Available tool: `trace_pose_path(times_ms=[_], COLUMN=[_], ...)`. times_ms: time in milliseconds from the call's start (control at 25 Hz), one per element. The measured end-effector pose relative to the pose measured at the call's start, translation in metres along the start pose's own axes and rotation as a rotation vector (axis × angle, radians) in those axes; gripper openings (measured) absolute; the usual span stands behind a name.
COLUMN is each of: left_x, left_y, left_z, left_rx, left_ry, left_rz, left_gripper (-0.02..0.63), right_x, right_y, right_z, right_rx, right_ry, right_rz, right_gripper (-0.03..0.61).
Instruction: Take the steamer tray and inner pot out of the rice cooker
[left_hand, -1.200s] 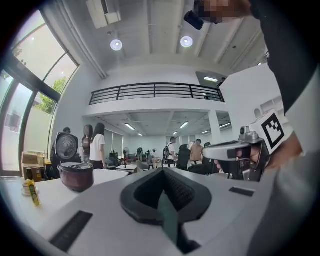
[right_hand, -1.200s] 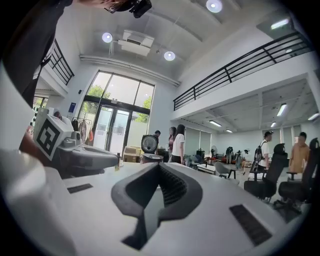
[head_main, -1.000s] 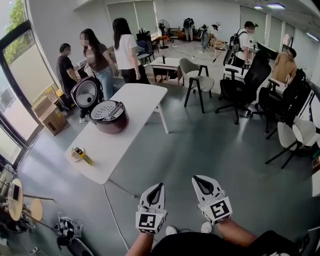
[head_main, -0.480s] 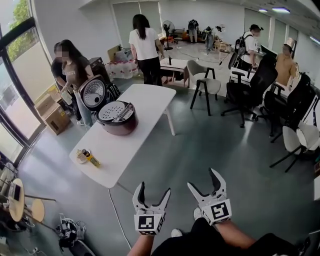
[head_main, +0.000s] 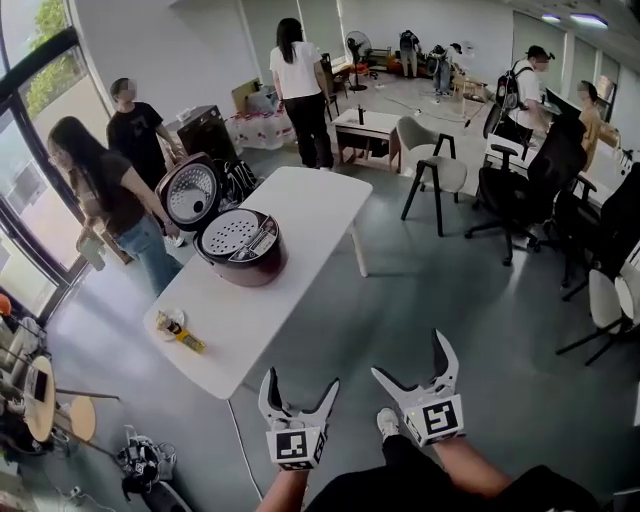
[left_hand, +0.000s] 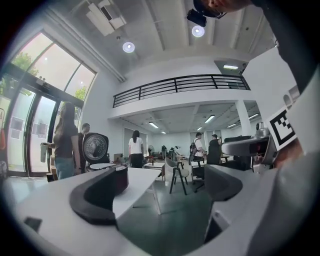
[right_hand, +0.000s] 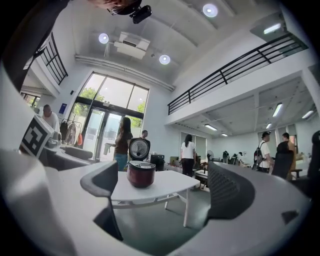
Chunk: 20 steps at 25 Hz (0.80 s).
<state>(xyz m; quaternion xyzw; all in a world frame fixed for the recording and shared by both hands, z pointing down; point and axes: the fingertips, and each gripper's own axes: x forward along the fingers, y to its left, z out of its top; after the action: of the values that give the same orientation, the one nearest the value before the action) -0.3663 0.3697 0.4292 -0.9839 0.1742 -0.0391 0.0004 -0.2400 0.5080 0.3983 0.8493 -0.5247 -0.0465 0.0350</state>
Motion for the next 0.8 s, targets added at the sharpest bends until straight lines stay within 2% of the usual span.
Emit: trace_pose_path(times_ms=[400,800], left_x=[0.106,0.155], left_y=[0.021,0.052], left_z=[0.017,0.015], left_rx=[-0.002,-0.026], left_ry=[0.031,0.052], left_rz=[0.112,0.265], left_gripper=[0.514,0.512], right_x=[0.120,0.196], right_y=[-0.059,-0.079], right_z=[-0.009,-0.024], right_rx=[0.010,0.029], right_ry=[0.010,0.011], right_rz=[0.168,0.318], right_gripper=[0.531,0.531])
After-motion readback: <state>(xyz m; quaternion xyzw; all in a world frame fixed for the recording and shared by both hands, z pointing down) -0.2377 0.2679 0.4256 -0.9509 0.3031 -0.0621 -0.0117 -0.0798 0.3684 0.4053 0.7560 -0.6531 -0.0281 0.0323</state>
